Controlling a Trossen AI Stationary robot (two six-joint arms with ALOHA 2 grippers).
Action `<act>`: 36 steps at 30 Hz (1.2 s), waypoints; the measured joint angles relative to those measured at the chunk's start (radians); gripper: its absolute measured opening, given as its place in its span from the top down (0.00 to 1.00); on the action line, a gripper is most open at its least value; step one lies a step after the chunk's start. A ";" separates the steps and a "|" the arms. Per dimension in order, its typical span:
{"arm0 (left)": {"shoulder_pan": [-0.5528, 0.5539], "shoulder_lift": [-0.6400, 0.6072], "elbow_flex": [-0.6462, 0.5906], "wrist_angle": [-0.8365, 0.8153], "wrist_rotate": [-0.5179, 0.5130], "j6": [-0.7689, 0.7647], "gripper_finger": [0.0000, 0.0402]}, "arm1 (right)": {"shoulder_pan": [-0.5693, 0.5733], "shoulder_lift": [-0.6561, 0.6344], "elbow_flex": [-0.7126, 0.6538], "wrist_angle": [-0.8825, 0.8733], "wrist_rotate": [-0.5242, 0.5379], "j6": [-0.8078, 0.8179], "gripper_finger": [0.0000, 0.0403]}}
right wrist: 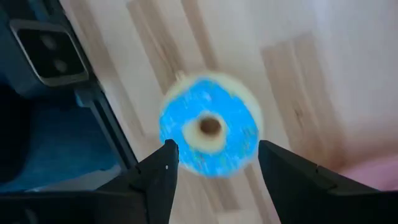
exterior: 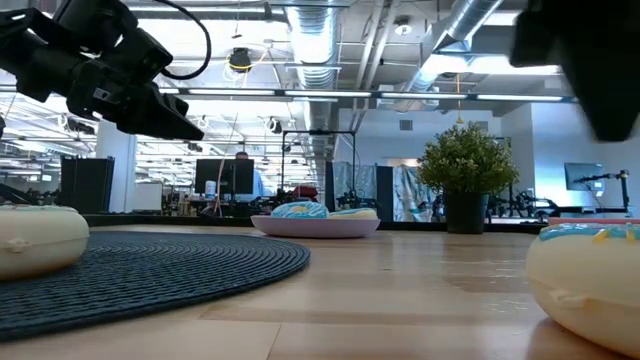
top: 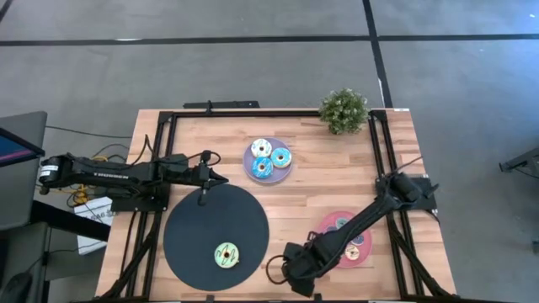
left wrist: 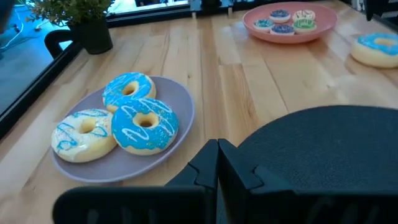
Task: Pick & Place donuts
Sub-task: Put the large light blue donut on the purple plate
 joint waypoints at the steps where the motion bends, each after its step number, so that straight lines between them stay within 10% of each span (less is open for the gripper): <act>1: 0.000 0.000 0.000 -0.002 0.000 0.008 1.00 | -0.005 0.004 0.000 0.018 0.000 -0.006 0.47; 36: 0.000 0.000 0.000 -0.038 0.026 0.027 1.00 | 0.011 0.085 -0.050 0.030 0.020 -0.007 0.39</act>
